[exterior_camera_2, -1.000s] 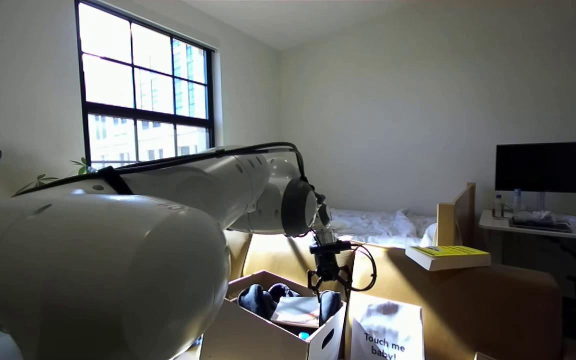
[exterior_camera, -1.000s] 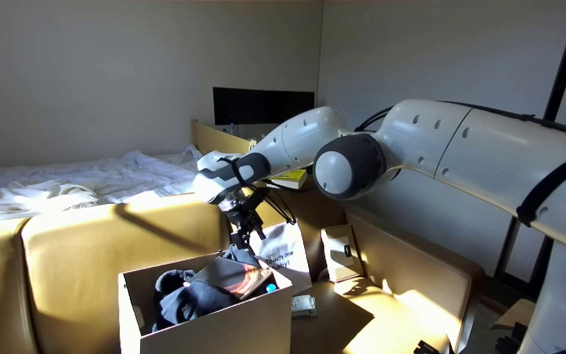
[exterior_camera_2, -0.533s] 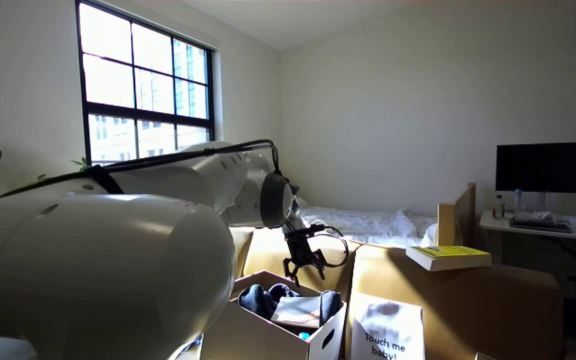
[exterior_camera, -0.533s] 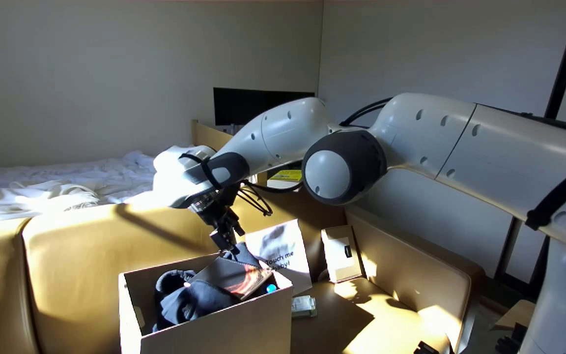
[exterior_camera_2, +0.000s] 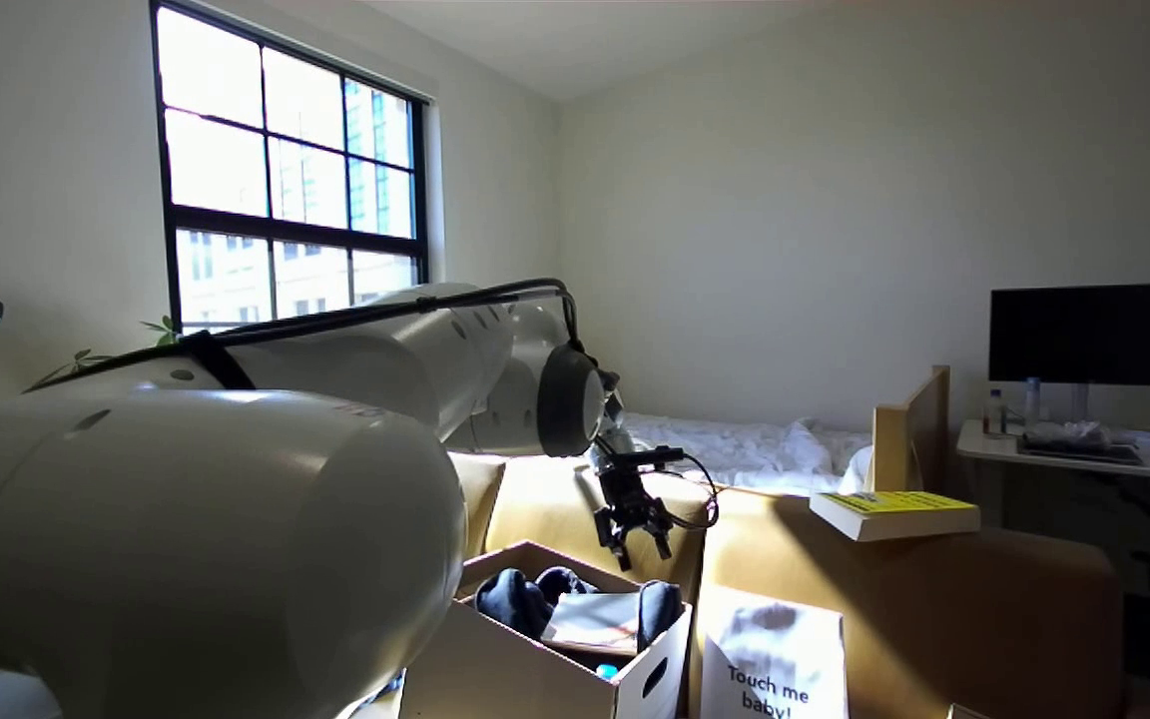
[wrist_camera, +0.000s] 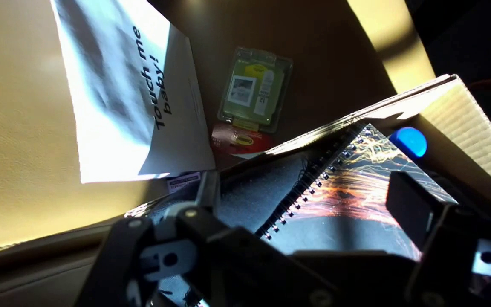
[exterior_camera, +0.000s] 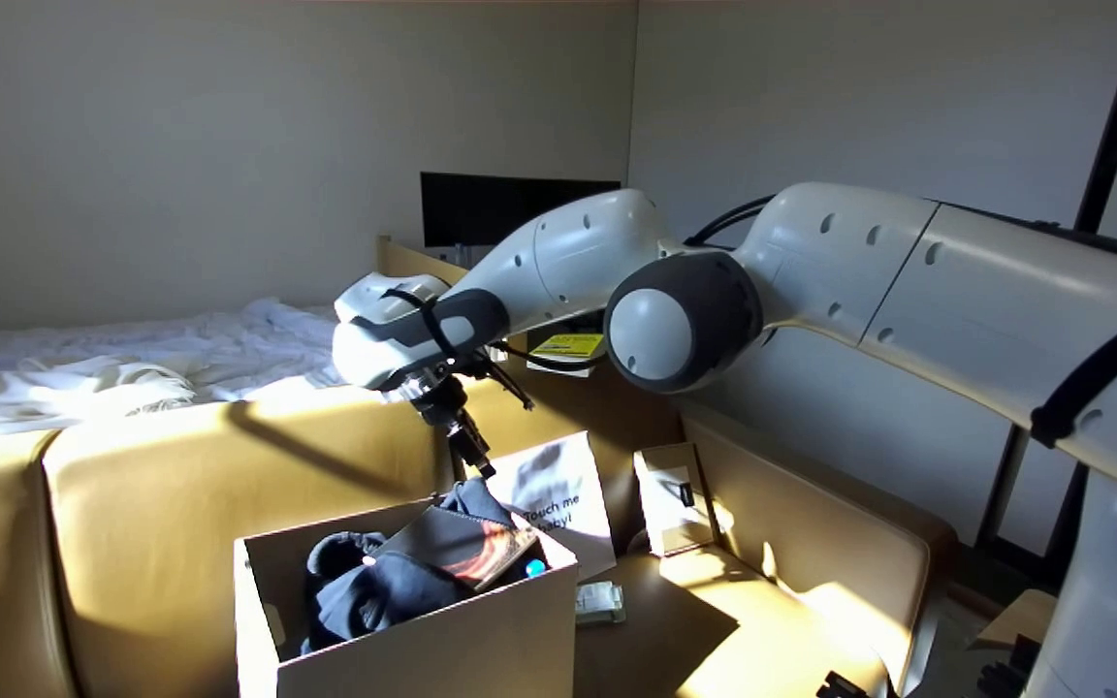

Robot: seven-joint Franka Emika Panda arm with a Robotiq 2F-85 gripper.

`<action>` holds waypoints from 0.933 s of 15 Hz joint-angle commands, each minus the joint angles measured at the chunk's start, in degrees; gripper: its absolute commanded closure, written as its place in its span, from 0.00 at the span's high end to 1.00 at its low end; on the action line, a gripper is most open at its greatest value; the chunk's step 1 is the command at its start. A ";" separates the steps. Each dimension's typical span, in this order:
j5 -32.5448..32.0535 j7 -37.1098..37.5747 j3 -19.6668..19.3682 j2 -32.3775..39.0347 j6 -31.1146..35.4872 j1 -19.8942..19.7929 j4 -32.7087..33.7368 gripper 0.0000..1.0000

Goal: Take the book out of the box and place it on the backrest of the sofa

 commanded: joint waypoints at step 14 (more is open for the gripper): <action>5.25 -3.43 -1.46 10.83 -9.49 3.66 12.94 1.00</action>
